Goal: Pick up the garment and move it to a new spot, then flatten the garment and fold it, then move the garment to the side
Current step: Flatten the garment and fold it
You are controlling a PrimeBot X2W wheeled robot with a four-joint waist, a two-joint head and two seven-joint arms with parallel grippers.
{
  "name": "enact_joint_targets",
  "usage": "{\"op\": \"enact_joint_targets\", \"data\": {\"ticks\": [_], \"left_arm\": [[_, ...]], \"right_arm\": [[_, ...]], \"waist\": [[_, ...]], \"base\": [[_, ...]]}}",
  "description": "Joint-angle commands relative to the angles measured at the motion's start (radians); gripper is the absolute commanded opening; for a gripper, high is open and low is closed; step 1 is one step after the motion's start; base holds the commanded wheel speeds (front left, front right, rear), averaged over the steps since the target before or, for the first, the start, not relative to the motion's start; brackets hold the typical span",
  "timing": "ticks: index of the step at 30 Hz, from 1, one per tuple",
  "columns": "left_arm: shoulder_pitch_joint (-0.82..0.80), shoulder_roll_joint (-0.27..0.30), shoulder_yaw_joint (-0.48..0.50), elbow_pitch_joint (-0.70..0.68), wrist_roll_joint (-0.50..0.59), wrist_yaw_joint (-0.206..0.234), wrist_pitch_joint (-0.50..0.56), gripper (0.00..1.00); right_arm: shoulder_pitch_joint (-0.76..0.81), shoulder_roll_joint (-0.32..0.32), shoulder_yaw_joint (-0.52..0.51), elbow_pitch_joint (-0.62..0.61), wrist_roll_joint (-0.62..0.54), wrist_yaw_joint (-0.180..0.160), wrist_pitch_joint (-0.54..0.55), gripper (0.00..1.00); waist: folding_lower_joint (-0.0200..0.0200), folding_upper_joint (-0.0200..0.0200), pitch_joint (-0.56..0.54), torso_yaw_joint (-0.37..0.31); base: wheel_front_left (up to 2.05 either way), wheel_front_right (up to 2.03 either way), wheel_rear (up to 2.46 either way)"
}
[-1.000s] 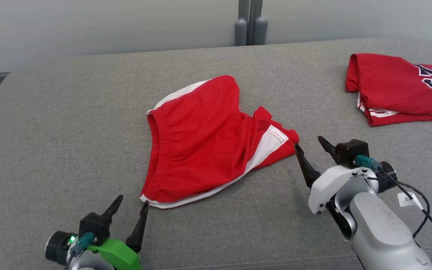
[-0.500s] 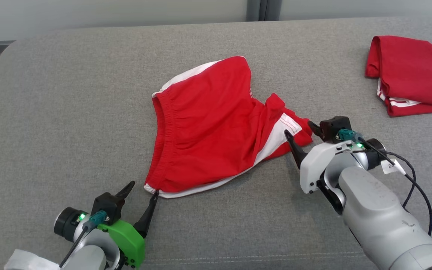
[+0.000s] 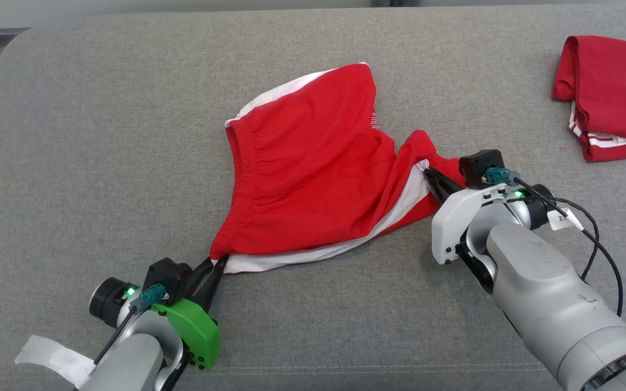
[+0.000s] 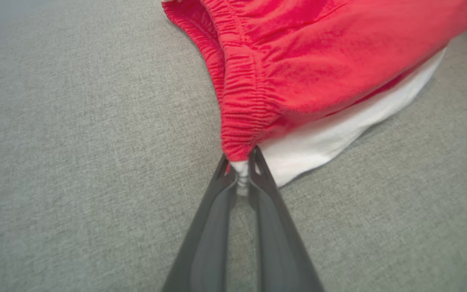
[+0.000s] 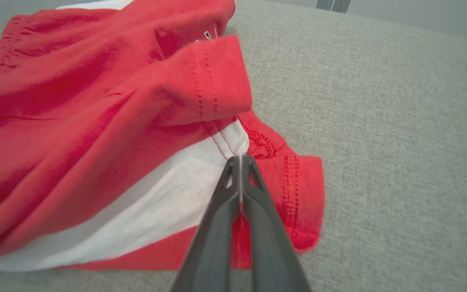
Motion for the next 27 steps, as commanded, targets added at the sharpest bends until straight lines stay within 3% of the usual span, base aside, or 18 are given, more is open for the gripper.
{"op": "enact_joint_targets", "data": {"ticks": [1, 12, 19, 27], "left_arm": [[-0.015, 0.008, -0.001, -0.002, -0.004, -0.002, -0.004, 0.0], [0.062, 0.005, 0.044, -0.06, -0.005, -0.002, -0.004, 0.0], [0.122, 0.024, 0.1, -0.147, 0.021, 0.0, -0.004, 0.0], [0.089, 0.072, 0.145, -0.276, 0.041, 0.009, -0.004, 0.0]], "right_arm": [[-0.008, -0.003, 0.007, 0.005, 0.011, 0.0, -0.011, 0.0], [0.068, -0.027, 0.041, -0.045, 0.099, 0.0, -0.044, 0.0], [0.158, -0.091, 0.079, -0.195, 0.211, 0.0, -0.044, 0.0], [0.144, -0.173, 0.105, -0.381, 0.311, 0.0, -0.025, 0.0]], "waist": [[-0.0001, 0.0, 0.002, 0.0], [-0.0001, 0.0, -0.068, -0.008], [-0.0001, 0.0, -0.125, -0.027], [-0.0001, 0.0, -0.128, -0.05]], "base": [[0.0, 0.0, 0.0], [0.0, 0.0, 0.0], [0.0, 0.0, 0.0], [0.0, 0.0, 0.0]]}}
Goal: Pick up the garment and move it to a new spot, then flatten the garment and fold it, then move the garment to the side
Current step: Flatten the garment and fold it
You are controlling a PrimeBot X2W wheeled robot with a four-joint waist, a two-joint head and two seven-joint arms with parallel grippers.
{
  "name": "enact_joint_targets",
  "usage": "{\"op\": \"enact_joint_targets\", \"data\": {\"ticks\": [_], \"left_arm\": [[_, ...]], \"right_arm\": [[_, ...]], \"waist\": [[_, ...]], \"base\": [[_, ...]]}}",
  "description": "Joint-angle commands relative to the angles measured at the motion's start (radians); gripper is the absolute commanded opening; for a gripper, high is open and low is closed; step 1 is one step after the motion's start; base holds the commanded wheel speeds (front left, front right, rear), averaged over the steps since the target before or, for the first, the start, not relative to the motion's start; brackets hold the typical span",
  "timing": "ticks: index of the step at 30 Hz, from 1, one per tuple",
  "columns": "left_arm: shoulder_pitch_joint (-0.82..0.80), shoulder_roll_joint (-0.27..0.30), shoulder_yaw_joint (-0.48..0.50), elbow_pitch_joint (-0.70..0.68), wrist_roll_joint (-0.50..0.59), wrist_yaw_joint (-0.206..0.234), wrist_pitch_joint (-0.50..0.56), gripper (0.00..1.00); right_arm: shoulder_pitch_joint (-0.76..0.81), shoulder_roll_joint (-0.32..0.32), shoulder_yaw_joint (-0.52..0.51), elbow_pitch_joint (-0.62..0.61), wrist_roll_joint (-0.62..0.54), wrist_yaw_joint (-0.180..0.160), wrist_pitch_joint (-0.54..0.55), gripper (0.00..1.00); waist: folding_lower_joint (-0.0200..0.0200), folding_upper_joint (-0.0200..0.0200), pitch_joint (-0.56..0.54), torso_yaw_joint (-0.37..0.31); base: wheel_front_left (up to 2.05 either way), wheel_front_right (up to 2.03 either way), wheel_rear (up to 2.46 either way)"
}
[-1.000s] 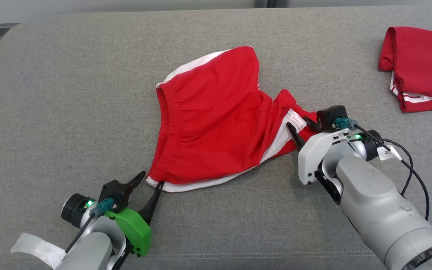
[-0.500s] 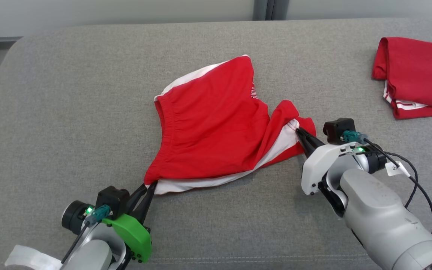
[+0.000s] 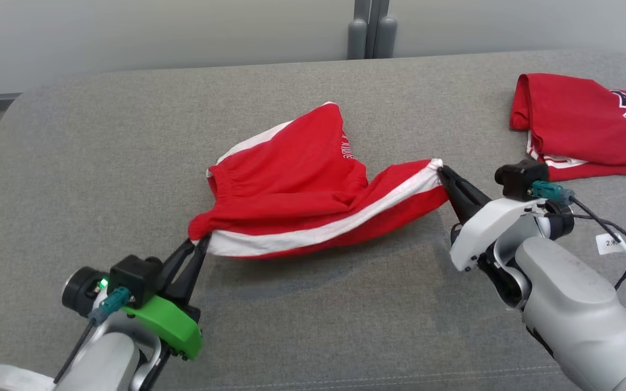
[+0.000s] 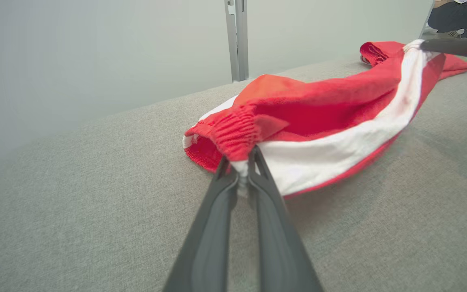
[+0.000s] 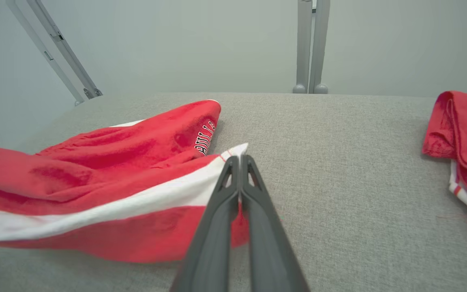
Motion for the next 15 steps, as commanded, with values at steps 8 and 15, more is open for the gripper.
{"op": "enact_joint_targets", "data": {"ticks": [8, 15], "left_arm": [[-0.2, 0.066, 0.016, -0.064, -0.012, -0.005, 0.067, 0.0], [-0.527, 0.122, -0.021, -0.026, -0.097, -0.007, 0.155, 0.0]], "right_arm": [[-0.123, -0.013, -0.001, -0.113, 0.066, 0.0, 0.082, 0.0], [-0.383, 0.038, -0.034, -0.061, 0.111, 0.0, 0.143, 0.0]], "waist": [[0.0, 0.0, 0.071, -0.028], [0.0, 0.0, 0.202, -0.049]], "base": [[0.0, 0.0, 0.0], [0.0, 0.0, 0.0]]}}
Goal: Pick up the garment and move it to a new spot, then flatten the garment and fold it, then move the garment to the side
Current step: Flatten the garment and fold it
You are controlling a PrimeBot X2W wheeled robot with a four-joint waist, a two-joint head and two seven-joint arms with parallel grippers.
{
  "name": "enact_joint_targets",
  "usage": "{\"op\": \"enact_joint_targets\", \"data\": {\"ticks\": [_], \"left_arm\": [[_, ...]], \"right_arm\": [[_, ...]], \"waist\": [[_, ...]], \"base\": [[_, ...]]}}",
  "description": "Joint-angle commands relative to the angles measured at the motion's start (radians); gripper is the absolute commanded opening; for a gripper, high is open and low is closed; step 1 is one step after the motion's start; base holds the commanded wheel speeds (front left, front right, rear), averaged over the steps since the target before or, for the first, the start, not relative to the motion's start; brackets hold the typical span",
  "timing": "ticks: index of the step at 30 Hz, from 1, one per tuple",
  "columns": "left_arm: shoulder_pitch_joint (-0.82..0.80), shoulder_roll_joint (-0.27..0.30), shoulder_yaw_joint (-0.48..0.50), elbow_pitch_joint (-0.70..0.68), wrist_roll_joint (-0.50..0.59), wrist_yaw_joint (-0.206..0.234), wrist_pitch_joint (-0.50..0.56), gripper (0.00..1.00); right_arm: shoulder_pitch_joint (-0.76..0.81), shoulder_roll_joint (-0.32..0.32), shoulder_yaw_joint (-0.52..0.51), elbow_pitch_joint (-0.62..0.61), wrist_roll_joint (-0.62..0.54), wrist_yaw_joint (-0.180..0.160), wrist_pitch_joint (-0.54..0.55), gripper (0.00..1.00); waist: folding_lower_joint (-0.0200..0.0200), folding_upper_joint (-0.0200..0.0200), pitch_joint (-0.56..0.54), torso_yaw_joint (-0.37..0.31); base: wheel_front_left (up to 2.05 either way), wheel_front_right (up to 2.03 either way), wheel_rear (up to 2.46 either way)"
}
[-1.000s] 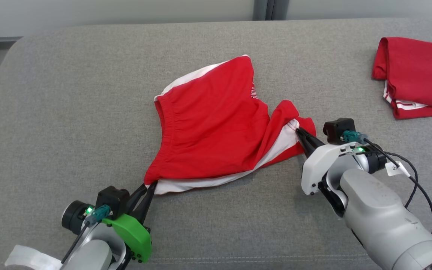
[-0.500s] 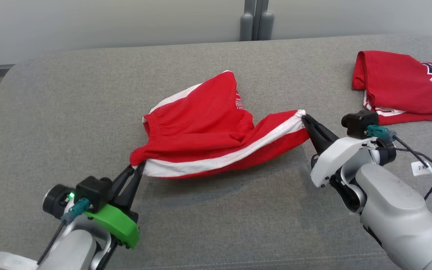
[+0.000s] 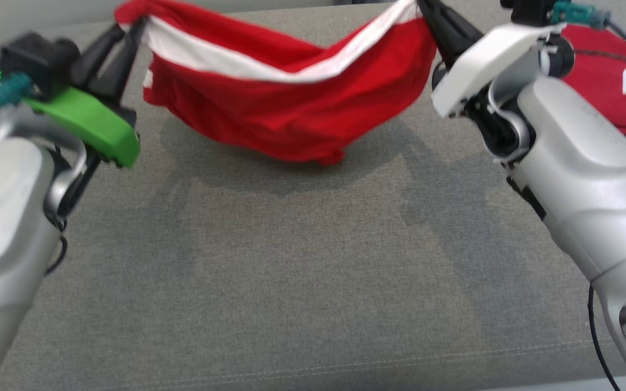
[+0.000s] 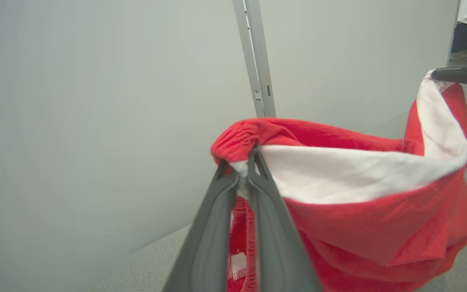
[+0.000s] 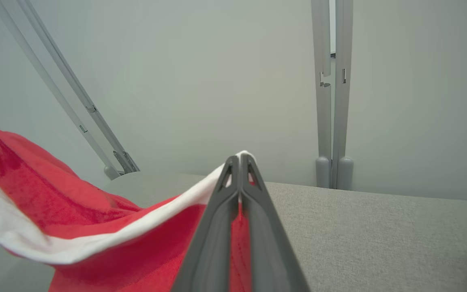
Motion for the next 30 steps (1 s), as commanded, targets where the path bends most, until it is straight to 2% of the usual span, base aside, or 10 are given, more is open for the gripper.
{"op": "enact_joint_targets", "data": {"ticks": [1, 6, 10, 16, 23, 30], "left_arm": [[-0.031, 0.005, 0.0, 0.008, -0.025, -0.001, 0.001, 0.0], [-0.3, 0.057, -0.065, 0.074, -0.112, -0.001, 0.047, 0.0], [-0.481, 0.073, -0.122, 0.134, -0.178, -0.001, 0.067, 0.0], [-0.708, 0.079, -0.214, 0.224, -0.201, -0.001, 0.066, 0.0], [-0.895, 0.039, -0.244, 0.322, -0.248, -0.001, 0.024, 0.0], [-0.977, -0.015, -0.225, 0.417, -0.249, 0.0, -0.089, 0.0]], "right_arm": [[-0.027, 0.006, -0.005, 0.01, 0.007, 0.0, 0.004, 0.0], [-0.271, 0.059, -0.065, 0.123, 0.055, 0.0, 0.019, 0.0], [-0.445, 0.091, -0.101, 0.233, 0.053, 0.0, -0.005, 0.0], [-0.656, 0.122, -0.122, 0.396, 0.018, 0.0, -0.047, 0.0], [-0.864, 0.143, -0.154, 0.524, -0.024, 0.0, -0.111, 0.0], [-0.938, 0.155, -0.149, 0.56, -0.064, 0.0, -0.133, 0.0]], "waist": [[-0.0001, -0.0001, 0.079, -0.019], [-0.0001, -0.0001, 0.182, -0.036], [-0.0001, -0.0001, 0.24, -0.045], [-0.0001, -0.0001, 0.278, -0.05], [-0.0001, -0.0001, 0.303, -0.039], [-0.0001, -0.0001, 0.318, -0.018]], "base": [[0.0, 0.0, 0.0], [0.0, 0.0, 0.0], [0.0, 0.0, 0.0], [0.0, 0.0, 0.0], [0.0, 0.0, 0.0], [0.0, 0.0, 0.0]]}}
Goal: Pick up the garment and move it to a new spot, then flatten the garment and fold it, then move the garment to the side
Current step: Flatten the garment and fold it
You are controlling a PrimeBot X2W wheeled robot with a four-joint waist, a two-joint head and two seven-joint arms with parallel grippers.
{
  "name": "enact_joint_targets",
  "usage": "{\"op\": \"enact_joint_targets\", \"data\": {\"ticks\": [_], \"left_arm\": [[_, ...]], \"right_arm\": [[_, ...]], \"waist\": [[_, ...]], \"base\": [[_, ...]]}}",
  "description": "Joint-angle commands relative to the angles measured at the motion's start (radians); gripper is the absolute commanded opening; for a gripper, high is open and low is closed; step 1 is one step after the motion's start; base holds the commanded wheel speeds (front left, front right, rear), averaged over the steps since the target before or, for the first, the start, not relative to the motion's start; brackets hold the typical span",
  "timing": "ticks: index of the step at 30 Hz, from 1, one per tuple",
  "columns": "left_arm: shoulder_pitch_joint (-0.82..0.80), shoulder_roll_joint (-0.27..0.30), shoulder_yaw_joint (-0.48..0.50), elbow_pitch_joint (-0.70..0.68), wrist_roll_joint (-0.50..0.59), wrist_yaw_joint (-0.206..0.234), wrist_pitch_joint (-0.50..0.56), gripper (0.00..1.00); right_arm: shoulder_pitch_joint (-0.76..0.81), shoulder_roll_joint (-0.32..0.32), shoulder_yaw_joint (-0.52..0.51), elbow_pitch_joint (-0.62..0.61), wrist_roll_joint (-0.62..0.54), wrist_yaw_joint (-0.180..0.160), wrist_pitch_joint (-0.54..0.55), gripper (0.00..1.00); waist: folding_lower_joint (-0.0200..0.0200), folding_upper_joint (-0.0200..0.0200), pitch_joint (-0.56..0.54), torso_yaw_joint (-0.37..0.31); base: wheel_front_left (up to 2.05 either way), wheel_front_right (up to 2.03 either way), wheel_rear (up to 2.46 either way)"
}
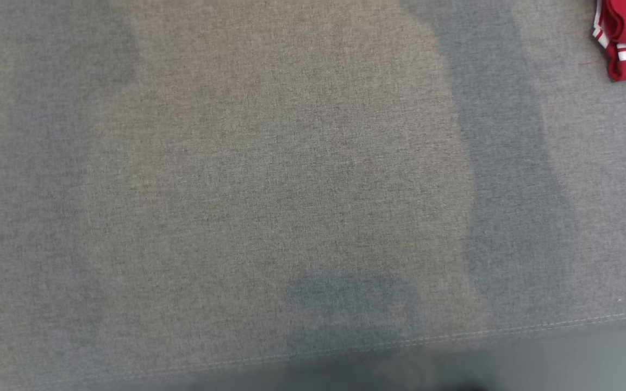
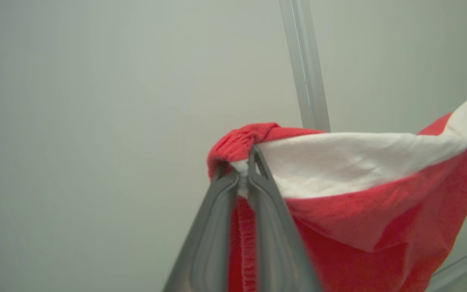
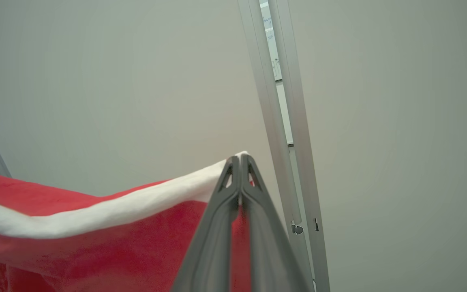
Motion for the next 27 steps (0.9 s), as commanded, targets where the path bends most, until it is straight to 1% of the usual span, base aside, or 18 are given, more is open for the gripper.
{"op": "enact_joint_targets", "data": {"ticks": [1, 6, 10, 14, 17, 22, 27], "left_arm": [[-0.01, -0.018, -0.004, 0.018, 0.01, 0.001, -0.024, 0.0], [0.02, -0.028, -0.003, 0.016, -0.03, 0.001, -0.054, 0.0], [0.064, -0.01, -0.023, -0.01, -0.049, 0.001, -0.073, 0.0], [0.134, 0.014, -0.01, -0.056, -0.074, 0.001, -0.086, 0.0], [0.207, 0.036, 0.015, -0.102, -0.095, 0.001, -0.091, 0.0], [0.389, 0.071, 0.075, -0.213, -0.073, 0.001, -0.089, 0.0], [0.623, 0.068, 0.154, -0.341, -0.037, 0.028, -0.09, 0.0]], "right_arm": [[-0.007, 0.006, 0.006, 0.008, -0.008, 0.0, -0.008, 0.0], [-0.01, 0.015, 0.022, 0.005, -0.016, 0.0, -0.001, 0.0], [0.025, 0.006, 0.039, -0.023, -0.003, 0.0, -0.001, 0.0], [0.092, -0.009, 0.063, -0.09, 0.029, 0.0, 0.007, 0.0], [0.174, -0.027, 0.083, -0.156, 0.067, 0.0, 0.009, 0.0], [0.361, -0.059, 0.128, -0.296, 0.156, 0.0, 0.008, 0.0], [0.563, -0.107, 0.178, -0.432, 0.239, 0.0, -0.004, 0.0]], "waist": [[-0.0001, 0.0, 0.015, 0.007], [-0.0001, 0.0, 0.051, 0.02], [-0.0001, 0.0, 0.083, 0.031], [-0.0001, 0.0, 0.09, 0.035], [-0.0001, 0.0, 0.073, 0.032], [-0.0001, 0.0, 0.019, 0.017], [-0.0001, 0.0, -0.065, 0.01]], "base": [[0.0, 0.0, 0.0], [0.0, 0.0, 0.0], [0.0, 0.0, 0.0], [0.0, 0.0, 0.0], [0.0, 0.0, 0.0], [0.0, 0.0, 0.0], [0.0, 0.0, 0.0]]}}
